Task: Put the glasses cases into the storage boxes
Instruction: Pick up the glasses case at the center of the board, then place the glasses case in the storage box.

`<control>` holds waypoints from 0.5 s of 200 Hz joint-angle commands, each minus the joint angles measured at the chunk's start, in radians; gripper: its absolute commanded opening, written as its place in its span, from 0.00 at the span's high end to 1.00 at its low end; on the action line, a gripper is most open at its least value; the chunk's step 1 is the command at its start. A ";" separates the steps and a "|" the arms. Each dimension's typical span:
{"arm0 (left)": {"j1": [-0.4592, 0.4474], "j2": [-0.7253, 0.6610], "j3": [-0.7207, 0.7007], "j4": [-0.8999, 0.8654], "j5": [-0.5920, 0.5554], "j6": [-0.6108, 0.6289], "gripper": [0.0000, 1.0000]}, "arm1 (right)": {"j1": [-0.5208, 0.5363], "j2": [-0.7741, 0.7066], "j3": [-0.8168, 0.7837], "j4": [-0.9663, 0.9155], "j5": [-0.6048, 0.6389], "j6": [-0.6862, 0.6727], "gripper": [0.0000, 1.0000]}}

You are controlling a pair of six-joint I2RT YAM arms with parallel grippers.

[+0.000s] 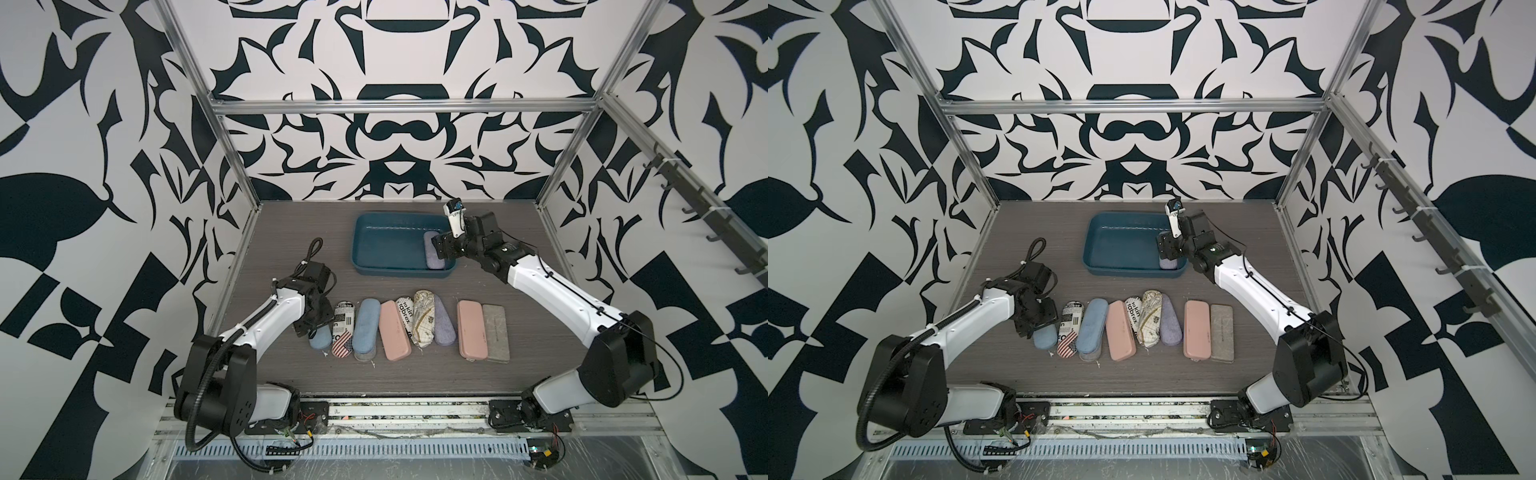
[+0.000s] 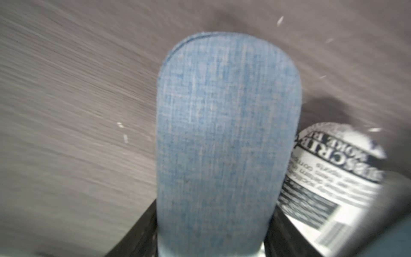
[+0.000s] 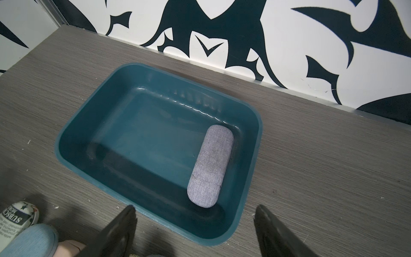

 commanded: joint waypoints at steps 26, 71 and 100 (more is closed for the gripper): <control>-0.004 -0.061 0.289 -0.173 -0.023 0.073 0.48 | -0.007 -0.002 0.018 0.015 -0.008 0.020 0.14; -0.066 0.122 0.624 -0.159 0.005 0.141 0.49 | -0.012 -0.001 0.026 0.007 -0.012 0.031 0.14; -0.122 0.273 0.772 -0.089 0.058 0.156 0.49 | -0.016 -0.015 0.026 0.000 0.012 0.035 0.14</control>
